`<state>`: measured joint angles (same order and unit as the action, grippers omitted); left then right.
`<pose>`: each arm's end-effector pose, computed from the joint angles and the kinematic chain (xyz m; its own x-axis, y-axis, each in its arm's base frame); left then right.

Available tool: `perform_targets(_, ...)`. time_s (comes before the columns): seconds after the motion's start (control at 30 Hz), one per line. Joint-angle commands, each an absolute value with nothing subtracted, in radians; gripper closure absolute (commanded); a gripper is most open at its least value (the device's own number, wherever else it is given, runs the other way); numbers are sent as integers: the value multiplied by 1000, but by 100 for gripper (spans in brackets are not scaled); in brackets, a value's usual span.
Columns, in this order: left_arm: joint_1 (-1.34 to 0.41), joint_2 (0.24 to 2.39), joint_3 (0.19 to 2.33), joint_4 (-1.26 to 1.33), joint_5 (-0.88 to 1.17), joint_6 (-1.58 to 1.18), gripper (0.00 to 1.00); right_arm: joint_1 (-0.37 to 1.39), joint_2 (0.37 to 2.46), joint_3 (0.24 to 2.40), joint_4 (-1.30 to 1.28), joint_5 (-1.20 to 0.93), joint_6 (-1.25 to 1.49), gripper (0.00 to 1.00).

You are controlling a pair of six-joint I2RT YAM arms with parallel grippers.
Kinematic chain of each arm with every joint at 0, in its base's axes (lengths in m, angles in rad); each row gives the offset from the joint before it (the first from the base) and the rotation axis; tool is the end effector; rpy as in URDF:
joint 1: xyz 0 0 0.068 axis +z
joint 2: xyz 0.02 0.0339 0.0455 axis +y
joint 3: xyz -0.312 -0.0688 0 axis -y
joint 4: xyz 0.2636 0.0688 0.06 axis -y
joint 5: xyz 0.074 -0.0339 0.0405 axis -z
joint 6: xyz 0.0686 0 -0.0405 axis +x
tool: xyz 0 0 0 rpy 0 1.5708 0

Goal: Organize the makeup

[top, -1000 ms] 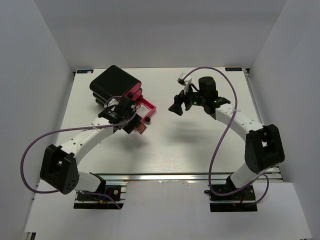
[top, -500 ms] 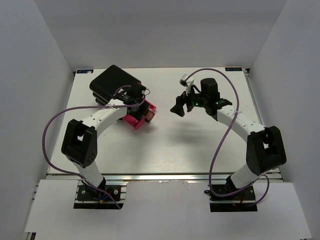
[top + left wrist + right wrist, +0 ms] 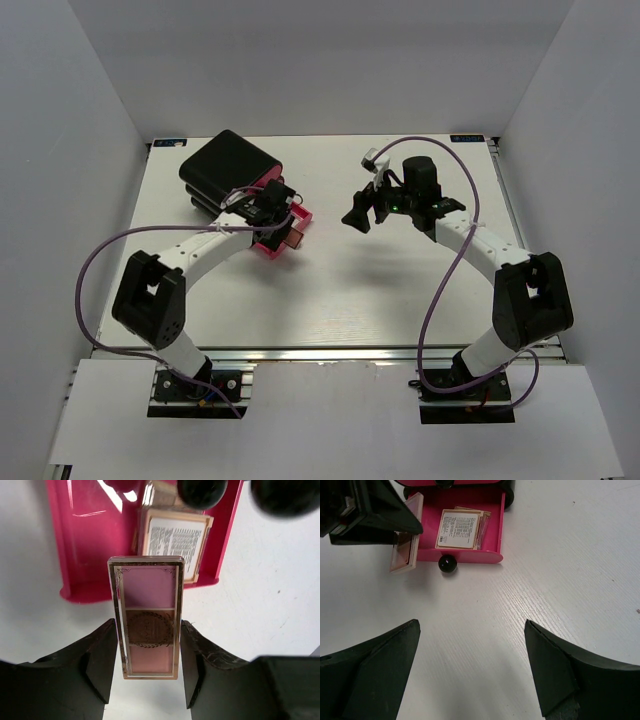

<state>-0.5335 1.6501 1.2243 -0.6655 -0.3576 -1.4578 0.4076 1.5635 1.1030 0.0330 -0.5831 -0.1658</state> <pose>0.3337 -0.1692 0.2476 -0.4213 -0.8321 -0.3606 -0.7210 0.5485 -0.4234 0.3522 0.1932 0.3077 -0.2449 -0.2558 -0.9352 -0.8429 0.5328 0.0750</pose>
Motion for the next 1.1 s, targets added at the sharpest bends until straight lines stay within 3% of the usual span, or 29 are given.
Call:
perform_targets(0.0, -596, 1539, 1186, -656, -491, -1645, 100, 403, 1548, 1109, 75, -601, -161, 11)
perform_targets(0.33, -597, 1545, 1171, -770, -500, -2103, 100, 402, 1534, 1095, 80, -603, -161, 11)
perform_targets(1.07, -466, 1732, 1238, -603, -397, -2134, 100, 374, 1491, 1045, 87, -606, -161, 11)
